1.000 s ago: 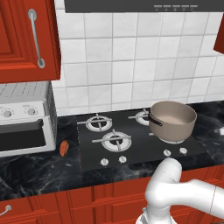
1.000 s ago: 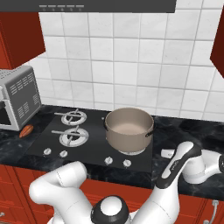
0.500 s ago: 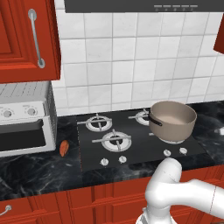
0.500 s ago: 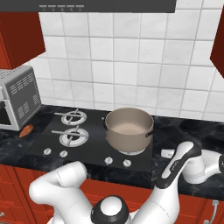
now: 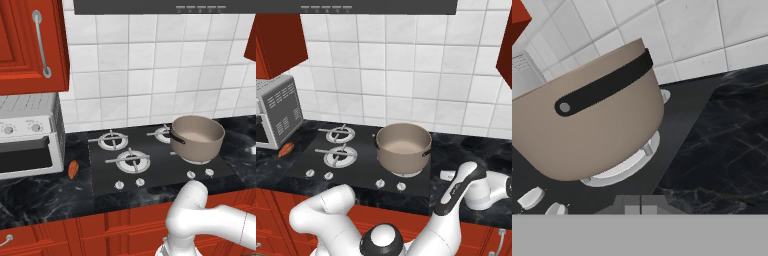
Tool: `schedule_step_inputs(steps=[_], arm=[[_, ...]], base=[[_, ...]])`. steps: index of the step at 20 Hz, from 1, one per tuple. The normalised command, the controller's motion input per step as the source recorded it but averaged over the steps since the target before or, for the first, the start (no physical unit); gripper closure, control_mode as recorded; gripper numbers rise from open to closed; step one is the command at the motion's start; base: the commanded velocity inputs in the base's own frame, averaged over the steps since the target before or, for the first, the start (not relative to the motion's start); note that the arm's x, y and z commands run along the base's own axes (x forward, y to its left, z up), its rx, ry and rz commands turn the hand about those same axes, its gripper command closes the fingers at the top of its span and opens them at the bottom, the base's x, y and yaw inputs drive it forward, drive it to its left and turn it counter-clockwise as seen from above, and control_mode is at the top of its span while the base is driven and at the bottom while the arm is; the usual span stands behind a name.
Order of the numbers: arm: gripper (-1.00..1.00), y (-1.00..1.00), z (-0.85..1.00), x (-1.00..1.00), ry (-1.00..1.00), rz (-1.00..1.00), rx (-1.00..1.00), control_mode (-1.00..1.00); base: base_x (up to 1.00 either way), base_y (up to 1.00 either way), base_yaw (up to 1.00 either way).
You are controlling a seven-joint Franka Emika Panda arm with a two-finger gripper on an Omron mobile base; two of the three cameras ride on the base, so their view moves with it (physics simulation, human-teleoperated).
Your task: Turn on the burner for the pot on the stove. Wait thirty seconds for the pot to heat up. Then add the sweet potato to the pot.
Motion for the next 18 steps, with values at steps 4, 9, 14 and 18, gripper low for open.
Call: schedule_step_inputs(steps=[4, 9, 14, 18], arm=[[1.00, 0.00, 0.00, 0.00, 0.00, 0.00, 0.00, -1.00], [1.00, 0.00, 0.00, 0.00, 0.00, 0.00, 0.00, -1.00], [1.00, 0.00, 0.00, 0.00, 0.00, 0.00, 0.00, -1.00], [1.00, 0.00, 0.00, 0.00, 0.00, 0.00, 0.00, -1.00]], base=[[0.00, 0.00, 0.00], [0.00, 0.00, 0.00], [0.00, 0.00, 0.00], [0.00, 0.00, 0.00]])
